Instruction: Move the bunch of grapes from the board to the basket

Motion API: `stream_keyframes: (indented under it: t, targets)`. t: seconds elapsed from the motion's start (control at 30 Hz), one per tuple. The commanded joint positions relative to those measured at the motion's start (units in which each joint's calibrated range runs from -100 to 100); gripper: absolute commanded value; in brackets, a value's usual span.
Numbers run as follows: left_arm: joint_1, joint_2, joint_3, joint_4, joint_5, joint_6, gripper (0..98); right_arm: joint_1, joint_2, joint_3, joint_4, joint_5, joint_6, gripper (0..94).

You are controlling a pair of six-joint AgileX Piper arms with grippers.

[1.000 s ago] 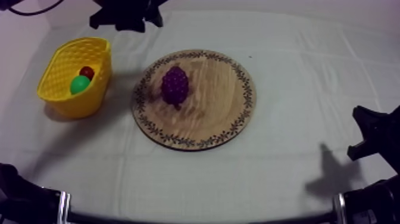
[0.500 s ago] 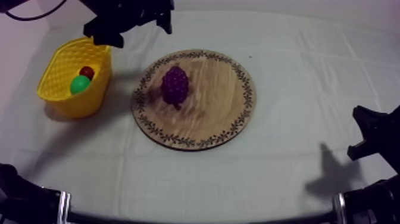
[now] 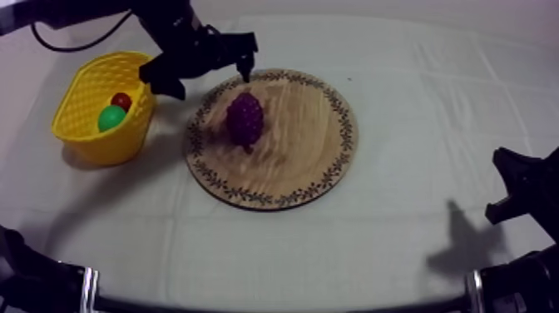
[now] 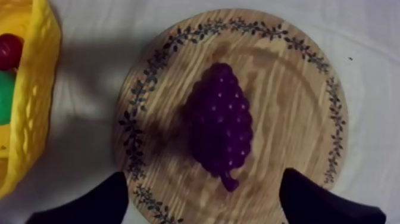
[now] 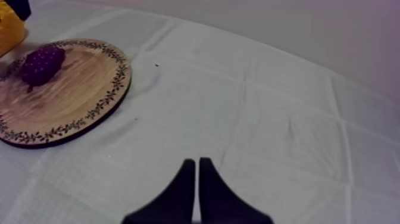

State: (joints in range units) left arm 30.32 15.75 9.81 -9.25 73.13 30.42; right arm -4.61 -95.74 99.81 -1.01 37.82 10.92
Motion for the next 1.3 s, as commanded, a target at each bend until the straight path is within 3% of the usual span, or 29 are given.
stream_keyframes:
  t: [0.0, 0.47, 1.27]
  targets:
    - [-0.09, 3.08, -0.15, 0.1, -1.01, 0.26, 96.5, 0.02, -0.01, -0.03, 0.01, 0.0, -0.01, 0.4]
    - [0.24, 17.99, -9.11, 0.55, -3.72, 1.94, 96.5, 0.02, -0.01, -0.03, 0.01, 0.0, -0.01, 0.4]
    - [-0.46, 32.0, -26.95, 2.95, 9.35, -1.43, 94.6, 0.02, -0.01, -0.03, 0.01, 0.0, -0.01, 0.4]
